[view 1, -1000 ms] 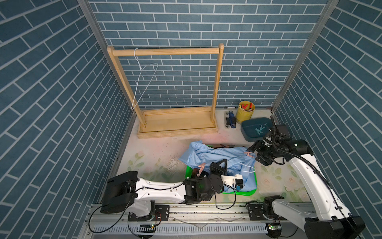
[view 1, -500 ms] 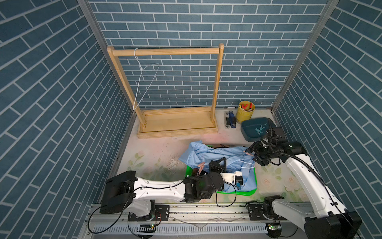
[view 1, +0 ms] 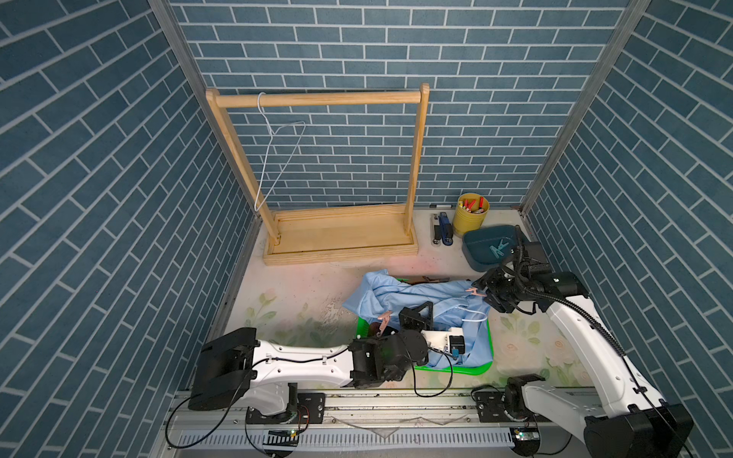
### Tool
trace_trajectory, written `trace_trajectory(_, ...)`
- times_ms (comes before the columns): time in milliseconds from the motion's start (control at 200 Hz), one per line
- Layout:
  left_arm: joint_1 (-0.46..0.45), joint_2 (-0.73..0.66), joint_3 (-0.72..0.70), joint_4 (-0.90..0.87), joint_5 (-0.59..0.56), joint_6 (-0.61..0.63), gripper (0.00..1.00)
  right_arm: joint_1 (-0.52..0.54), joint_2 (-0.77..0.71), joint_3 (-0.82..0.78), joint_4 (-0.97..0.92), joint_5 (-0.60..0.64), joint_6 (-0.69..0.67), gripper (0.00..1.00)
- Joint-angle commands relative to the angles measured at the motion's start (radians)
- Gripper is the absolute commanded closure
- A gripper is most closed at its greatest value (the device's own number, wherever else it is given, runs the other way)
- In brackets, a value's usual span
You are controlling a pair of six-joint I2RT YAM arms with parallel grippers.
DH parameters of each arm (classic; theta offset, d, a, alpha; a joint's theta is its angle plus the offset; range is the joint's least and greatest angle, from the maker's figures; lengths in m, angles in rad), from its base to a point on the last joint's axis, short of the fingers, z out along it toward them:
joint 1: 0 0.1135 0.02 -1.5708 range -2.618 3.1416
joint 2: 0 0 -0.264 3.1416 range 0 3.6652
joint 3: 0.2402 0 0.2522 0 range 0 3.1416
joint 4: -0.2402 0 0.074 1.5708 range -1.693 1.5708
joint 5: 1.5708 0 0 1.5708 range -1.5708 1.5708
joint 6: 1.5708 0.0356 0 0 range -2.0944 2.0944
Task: Remove the clothespins securing long-sleeve shirts to the hanger
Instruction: Remove the clamp from the hanger.
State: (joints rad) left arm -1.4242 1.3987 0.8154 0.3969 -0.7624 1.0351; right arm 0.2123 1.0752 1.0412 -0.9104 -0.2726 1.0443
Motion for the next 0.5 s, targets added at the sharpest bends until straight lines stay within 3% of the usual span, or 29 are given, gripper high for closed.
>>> trace_trajectory(0, 0.009, -0.025, 0.028, -0.015, -0.008, -0.016, 1.00, -0.005, 0.005, -0.017, 0.016, 0.030, 0.055, 0.47)
trace_trajectory(495, 0.008, -0.036, 0.028, -0.024, 0.002, -0.023, 1.00, -0.005, 0.011, -0.035, 0.044, 0.037, 0.058, 0.63)
